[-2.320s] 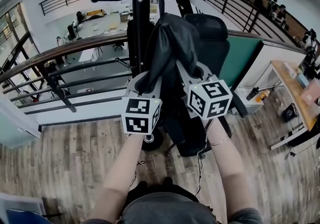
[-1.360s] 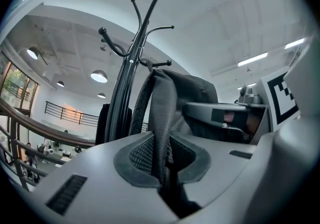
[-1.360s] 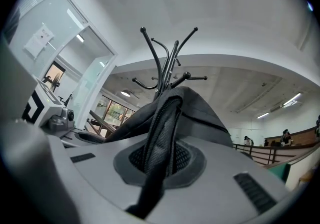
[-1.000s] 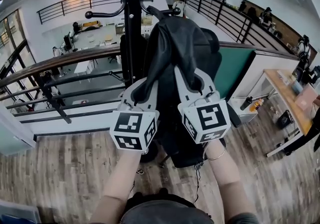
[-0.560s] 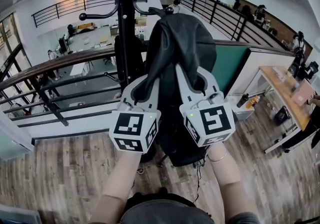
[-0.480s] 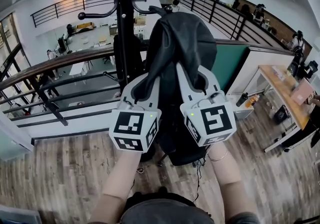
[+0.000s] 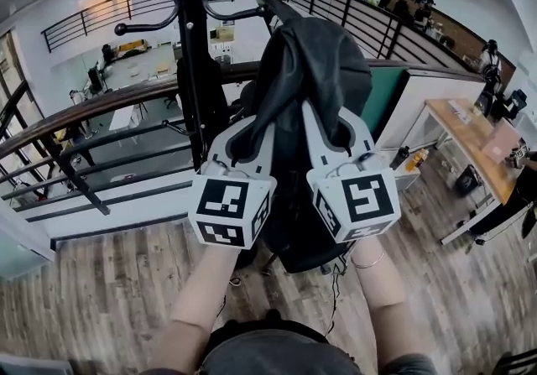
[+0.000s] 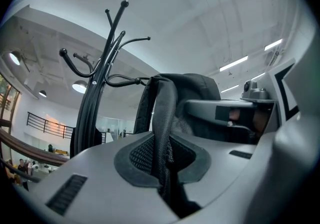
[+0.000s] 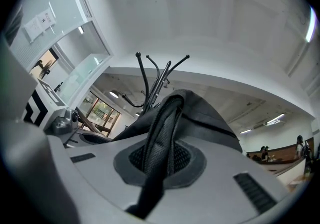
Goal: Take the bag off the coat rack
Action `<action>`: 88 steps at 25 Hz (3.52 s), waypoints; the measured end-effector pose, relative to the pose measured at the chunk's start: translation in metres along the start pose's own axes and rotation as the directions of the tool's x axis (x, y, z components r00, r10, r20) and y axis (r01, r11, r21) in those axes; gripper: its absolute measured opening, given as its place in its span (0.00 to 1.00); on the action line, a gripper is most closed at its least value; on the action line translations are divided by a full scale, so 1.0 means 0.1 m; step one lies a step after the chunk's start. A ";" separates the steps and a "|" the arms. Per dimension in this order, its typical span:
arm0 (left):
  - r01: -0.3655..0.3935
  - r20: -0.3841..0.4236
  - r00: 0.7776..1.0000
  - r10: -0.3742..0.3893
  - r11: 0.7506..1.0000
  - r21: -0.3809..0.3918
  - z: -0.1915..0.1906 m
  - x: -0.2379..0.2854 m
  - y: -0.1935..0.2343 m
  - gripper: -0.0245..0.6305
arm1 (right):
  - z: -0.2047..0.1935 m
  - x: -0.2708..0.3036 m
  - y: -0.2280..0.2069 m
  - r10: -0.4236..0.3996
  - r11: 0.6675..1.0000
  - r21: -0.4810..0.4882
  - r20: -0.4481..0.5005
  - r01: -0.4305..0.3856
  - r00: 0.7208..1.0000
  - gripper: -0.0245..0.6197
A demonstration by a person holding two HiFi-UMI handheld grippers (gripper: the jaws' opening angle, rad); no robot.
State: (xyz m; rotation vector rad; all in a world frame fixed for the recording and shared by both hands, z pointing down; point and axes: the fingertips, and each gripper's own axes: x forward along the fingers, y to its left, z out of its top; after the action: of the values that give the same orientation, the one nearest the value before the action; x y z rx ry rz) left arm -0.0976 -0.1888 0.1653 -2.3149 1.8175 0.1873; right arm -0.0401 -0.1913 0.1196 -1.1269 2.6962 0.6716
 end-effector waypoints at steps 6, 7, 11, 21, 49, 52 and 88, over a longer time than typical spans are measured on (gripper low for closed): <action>0.047 -0.018 0.999 -0.047 0.999 -0.017 -0.15 0.09 -0.19 0.11 | -0.14 -0.14 -0.12 -0.047 0.999 -0.005 -0.045 0.047 0.998 0.05; 0.057 -0.024 0.998 -0.058 0.998 -0.022 -0.18 0.11 -0.23 0.11 | -0.18 -0.17 -0.15 -0.056 0.998 -0.005 -0.054 0.056 0.997 0.05; 0.098 -0.054 0.994 -0.100 0.994 -0.040 -0.31 0.22 -0.43 0.11 | -0.32 -0.31 -0.31 -0.092 0.996 0.005 -0.094 0.093 0.991 0.05; 0.146 -0.122 0.980 -0.155 0.986 -0.077 -0.76 0.54 -0.86 0.11 | -0.84 -0.57 -0.71 -0.152 0.987 0.026 -0.195 0.160 0.969 0.05; 0.283 -0.317 0.881 -0.352 0.928 -0.244 -2.63 1.64 -1.48 0.11 | -2.95 -0.77 -1.57 -0.275 0.918 0.146 -0.437 0.370 0.856 0.05; 0.289 -0.340 0.863 -0.374 0.917 -0.274 -2.93 1.74 -1.50 0.11 | -3.27 -0.77 -1.60 -0.279 0.908 0.152 -0.480 0.391 0.832 0.05; 0.190 -0.588 0.723 -0.362 0.923 -0.334 -5.08 2.31 -0.72 0.11 | -5.60 -0.10 -1.36 -0.157 0.839 0.272 -0.708 0.471 0.689 0.05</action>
State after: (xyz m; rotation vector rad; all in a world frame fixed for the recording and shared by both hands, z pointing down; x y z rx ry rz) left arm 0.0180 -0.5064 0.6154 -3.0765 1.7197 -0.5276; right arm 0.0840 -0.5237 0.5740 -1.9045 2.7754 -0.4983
